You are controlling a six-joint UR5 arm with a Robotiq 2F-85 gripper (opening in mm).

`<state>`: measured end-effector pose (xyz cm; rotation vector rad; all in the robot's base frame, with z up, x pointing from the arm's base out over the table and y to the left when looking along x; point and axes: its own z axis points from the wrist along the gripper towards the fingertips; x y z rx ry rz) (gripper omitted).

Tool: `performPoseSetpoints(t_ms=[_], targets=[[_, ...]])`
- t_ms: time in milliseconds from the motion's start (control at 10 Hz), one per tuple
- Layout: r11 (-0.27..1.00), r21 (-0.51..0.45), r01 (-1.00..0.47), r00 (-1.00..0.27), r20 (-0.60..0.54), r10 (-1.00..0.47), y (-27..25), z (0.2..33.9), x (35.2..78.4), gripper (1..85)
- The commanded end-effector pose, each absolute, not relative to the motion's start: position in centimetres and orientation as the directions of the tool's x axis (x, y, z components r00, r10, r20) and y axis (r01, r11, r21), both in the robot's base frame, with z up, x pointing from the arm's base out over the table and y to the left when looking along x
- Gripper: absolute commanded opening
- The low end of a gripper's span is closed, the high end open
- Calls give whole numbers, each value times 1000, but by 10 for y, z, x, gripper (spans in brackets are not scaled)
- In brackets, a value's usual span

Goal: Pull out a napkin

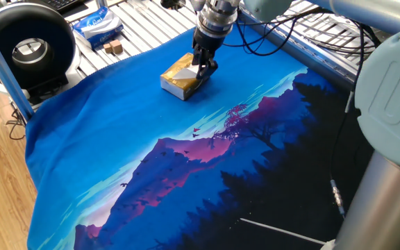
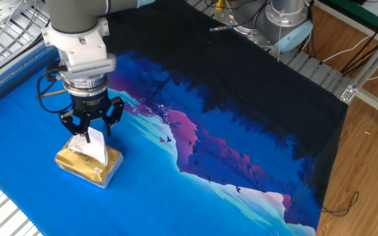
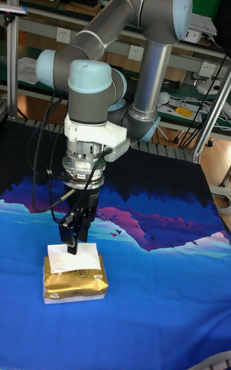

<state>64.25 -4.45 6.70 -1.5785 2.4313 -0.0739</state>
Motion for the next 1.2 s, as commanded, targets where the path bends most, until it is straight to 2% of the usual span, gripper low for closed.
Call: performPoseSetpoints(t_ms=[0,300,800,900,1100], targets=[[415,-186,-891,-383,-182,-905,-46,58,648,450],[415,-193,-889,-386,-173,-906,-51,57,648,413],[416,-195,-888,-387,-172,-906,-56,58,652,280],[418,-194,-887,-388,-174,-905,-55,58,652,237],[428,-190,-884,-397,-181,-900,-54,58,652,10]])
